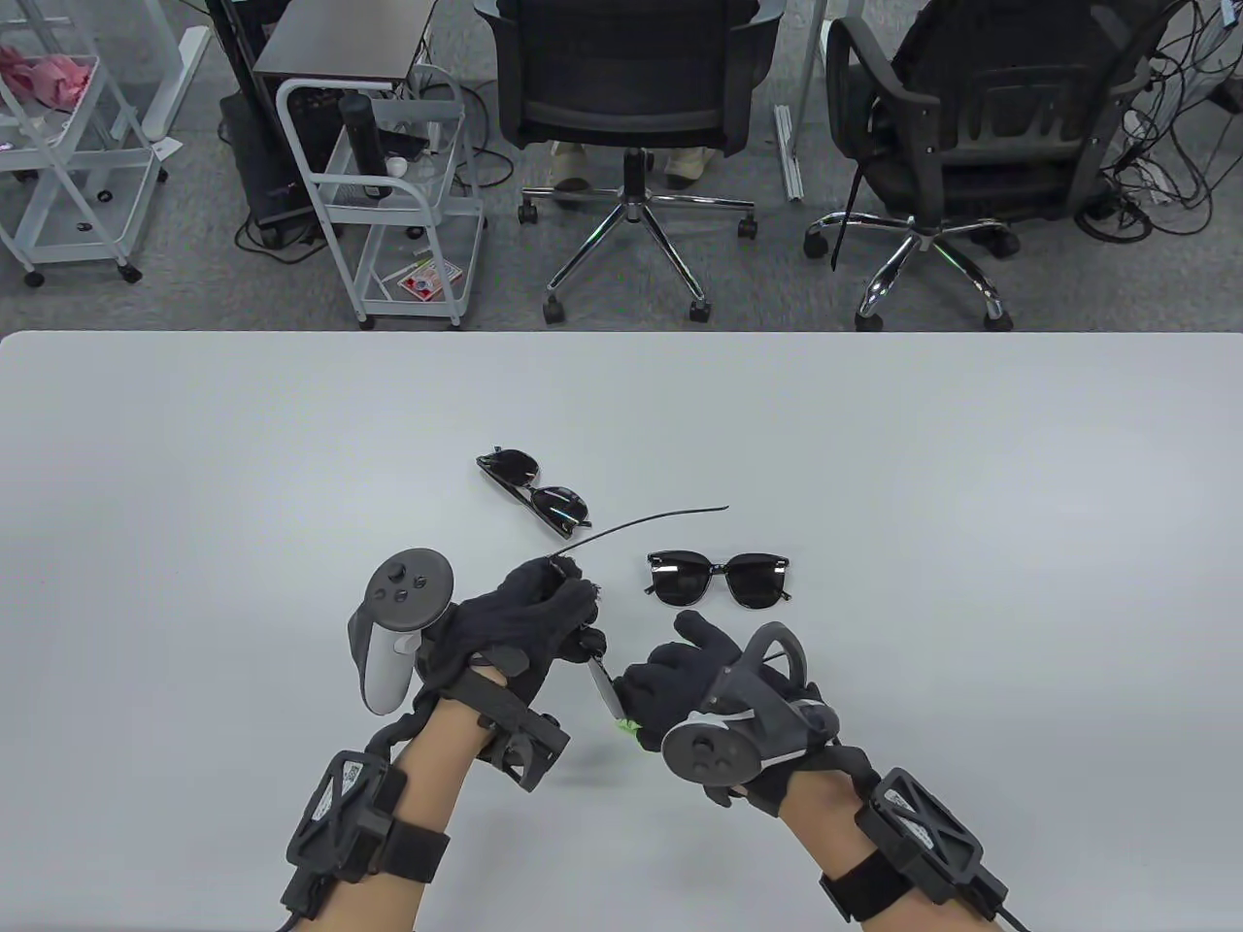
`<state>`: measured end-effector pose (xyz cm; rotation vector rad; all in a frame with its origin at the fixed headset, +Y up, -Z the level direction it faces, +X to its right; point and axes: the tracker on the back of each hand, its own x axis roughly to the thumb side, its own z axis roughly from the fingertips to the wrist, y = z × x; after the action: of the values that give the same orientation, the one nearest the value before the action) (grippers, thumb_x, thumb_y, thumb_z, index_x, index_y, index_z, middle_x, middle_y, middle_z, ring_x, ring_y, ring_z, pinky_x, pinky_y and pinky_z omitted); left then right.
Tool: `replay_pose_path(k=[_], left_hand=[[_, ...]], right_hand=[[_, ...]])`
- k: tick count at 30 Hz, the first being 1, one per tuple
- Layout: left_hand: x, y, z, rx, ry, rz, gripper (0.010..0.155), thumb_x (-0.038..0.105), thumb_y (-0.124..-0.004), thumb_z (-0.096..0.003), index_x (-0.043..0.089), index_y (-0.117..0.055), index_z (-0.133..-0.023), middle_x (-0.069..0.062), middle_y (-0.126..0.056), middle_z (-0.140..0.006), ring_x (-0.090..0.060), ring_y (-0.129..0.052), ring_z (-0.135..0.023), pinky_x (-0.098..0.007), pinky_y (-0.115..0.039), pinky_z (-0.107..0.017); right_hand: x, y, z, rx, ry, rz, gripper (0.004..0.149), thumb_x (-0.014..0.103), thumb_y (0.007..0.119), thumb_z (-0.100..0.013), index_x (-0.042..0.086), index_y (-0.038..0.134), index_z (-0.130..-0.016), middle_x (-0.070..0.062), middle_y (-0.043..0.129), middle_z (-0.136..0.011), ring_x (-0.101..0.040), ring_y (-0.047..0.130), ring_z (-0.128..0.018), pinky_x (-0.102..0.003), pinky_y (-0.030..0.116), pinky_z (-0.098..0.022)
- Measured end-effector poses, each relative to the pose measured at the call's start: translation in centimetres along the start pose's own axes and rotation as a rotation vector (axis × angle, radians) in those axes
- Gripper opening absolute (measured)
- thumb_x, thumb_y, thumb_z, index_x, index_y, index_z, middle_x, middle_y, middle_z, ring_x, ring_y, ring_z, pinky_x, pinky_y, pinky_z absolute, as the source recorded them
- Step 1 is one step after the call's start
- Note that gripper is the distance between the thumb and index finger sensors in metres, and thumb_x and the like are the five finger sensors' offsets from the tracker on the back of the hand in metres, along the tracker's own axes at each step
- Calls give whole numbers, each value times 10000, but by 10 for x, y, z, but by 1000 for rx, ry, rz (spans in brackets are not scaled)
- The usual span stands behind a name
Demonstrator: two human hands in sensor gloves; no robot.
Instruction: Dust sunglasses
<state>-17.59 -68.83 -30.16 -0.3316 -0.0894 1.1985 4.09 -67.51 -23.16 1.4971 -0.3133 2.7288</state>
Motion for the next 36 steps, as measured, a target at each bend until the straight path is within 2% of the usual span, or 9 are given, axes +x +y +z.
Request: replay_pose_path(k=[7, 11, 14, 15, 18, 21, 28, 32, 36], left_hand=[[-8, -1, 0, -39, 18, 198, 947, 805, -715, -328, 184, -559, -1026, 13, -837, -911, -97, -1142, -613, -382, -777, -687], [-4, -18, -2, -181, 1, 167, 1083, 821, -685, -315, 151, -328, -1087, -33, -666, -1045, -204, -993, -831, -498, -654, -724], [-2, -39, -3, -352, -5, 36, 1142, 854, -689, -276, 119, -357, -1085, -61, -678, -1053, -258, -947, -892, -533, -644, -717], [0, -43, -2, -348, -13, 22, 1118, 847, -716, -276, 136, -410, -1082, -38, -714, -1038, -241, -970, -875, -523, -660, -714], [11, -46, 0, -200, -26, -22, 1004, 790, -801, -280, 178, -563, -1040, 11, -818, -960, -214, -1041, -787, -485, -705, -702], [13, -45, 0, -128, -13, -51, 1003, 771, -803, -293, 121, -580, -1023, 2, -854, -910, -190, -1093, -725, -438, -744, -691], [15, -37, -2, -108, -13, -83, 1017, 743, -788, -299, 56, -563, -1014, -36, -857, -876, -162, -1178, -518, -404, -792, -660], [12, -22, -1, -47, 2, -158, 1021, 767, -765, -291, 61, -588, -1007, -9, -887, -837, -183, -1147, -629, -454, -800, -640], [2, -7, -2, -49, 26, -62, 1025, 752, -797, -294, 55, -575, -1013, -22, -880, -846, -174, -1173, -575, -423, -819, -633]], right_hand=[[-2, -19, 5, -115, 11, 143, 438, 364, 897, -373, 150, 948, -752, -32, 1064, -664, -276, 1065, -568, -642, 697, -601], [-8, -26, 7, -123, 26, 205, 432, 359, 887, -374, 159, 949, -752, -27, 1061, -668, -275, 1059, -579, -647, 685, -608], [-13, -30, 10, -137, 50, 190, 433, 359, 884, -376, 157, 949, -753, -26, 1060, -670, -274, 1058, -584, -650, 682, -608], [-13, -30, 10, -136, 53, 184, 432, 359, 884, -376, 157, 948, -753, -28, 1060, -670, -277, 1057, -584, -650, 681, -609], [-13, -29, 10, -136, 59, 198, 433, 357, 885, -378, 149, 944, -753, -31, 1063, -664, -278, 1060, -581, -650, 682, -607], [-13, -26, 7, -113, 74, 252, 434, 361, 881, -380, 144, 941, -751, -36, 1072, -652, -273, 1072, -561, -644, 691, -604], [-24, -26, 6, -75, 132, 251, 433, 368, 855, -391, 156, 939, -759, -31, 1070, -655, -269, 1074, -565, -646, 681, -606], [-39, -19, 14, -13, 174, 266, 433, 366, 853, -392, 154, 939, -759, -33, 1069, -656, -274, 1071, -570, -651, 672, -609], [-56, -14, 22, 40, 233, 291, 425, 363, 857, -392, 157, 946, -753, -33, 1070, -649, -274, 1071, -565, -656, 667, -608]])
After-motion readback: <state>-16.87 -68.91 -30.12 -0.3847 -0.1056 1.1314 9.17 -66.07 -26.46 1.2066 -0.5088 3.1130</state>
